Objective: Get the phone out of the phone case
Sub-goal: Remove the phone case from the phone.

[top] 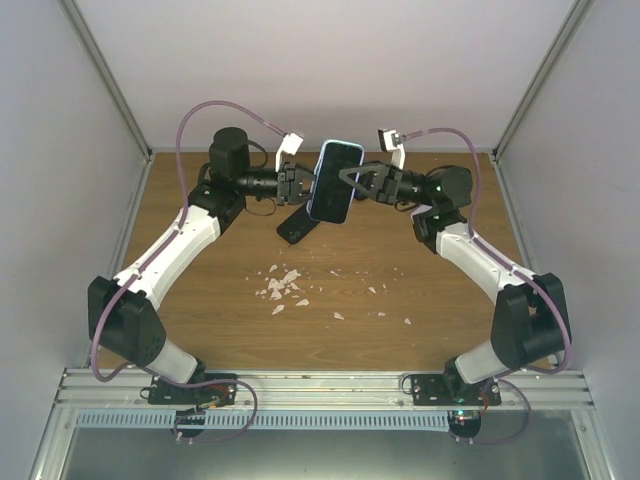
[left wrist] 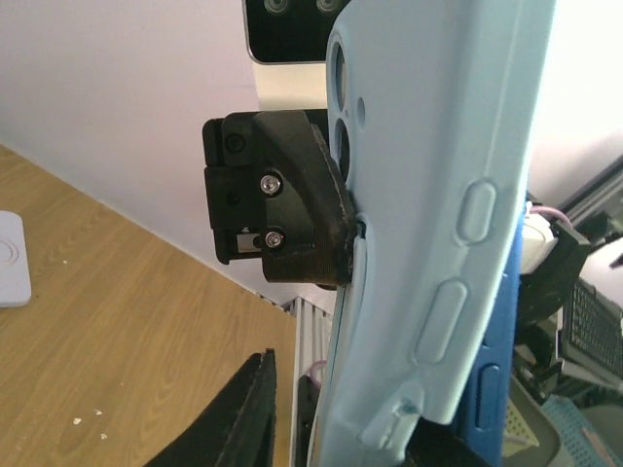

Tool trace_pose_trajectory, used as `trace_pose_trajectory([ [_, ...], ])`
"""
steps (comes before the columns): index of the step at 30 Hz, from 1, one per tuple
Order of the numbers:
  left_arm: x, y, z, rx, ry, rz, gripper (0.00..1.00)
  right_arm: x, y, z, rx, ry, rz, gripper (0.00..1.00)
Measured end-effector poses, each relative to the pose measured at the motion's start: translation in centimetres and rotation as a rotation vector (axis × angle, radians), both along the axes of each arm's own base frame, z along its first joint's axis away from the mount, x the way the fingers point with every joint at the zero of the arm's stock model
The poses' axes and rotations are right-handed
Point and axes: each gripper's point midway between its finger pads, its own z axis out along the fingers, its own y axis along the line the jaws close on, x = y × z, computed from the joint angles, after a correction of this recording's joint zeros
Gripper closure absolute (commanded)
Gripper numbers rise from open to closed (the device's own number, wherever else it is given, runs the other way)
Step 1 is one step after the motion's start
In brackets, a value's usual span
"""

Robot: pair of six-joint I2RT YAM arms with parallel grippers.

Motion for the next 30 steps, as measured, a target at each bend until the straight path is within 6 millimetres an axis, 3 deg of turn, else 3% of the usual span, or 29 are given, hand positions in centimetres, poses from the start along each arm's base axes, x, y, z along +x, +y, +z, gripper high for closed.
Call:
trace_pose_trajectory([
  [9,1.4,0.4,-2.6,0.0,0.108,0.07,1.0,2.5,0.2,-2.6,-0.116,0.124,0.005,0.83],
  [12,1.7,0.5,-3.8,0.006,0.153,0.094,1.0,3.1,0.1,-3.7,-0.146,0.166,0.013,0.77],
  [22,3.2,1.8,-5.6,-0.002,0.285,0.168,1.0,4.8,-1.2,-5.1,-0.198,0.199,-0.022,0.28],
  [30,5.1,3.8,-8.1,0.002,0.433,0.267,1.0,7.3,-2.5,-5.0,-0.261,0.08,-0.165,0.12],
])
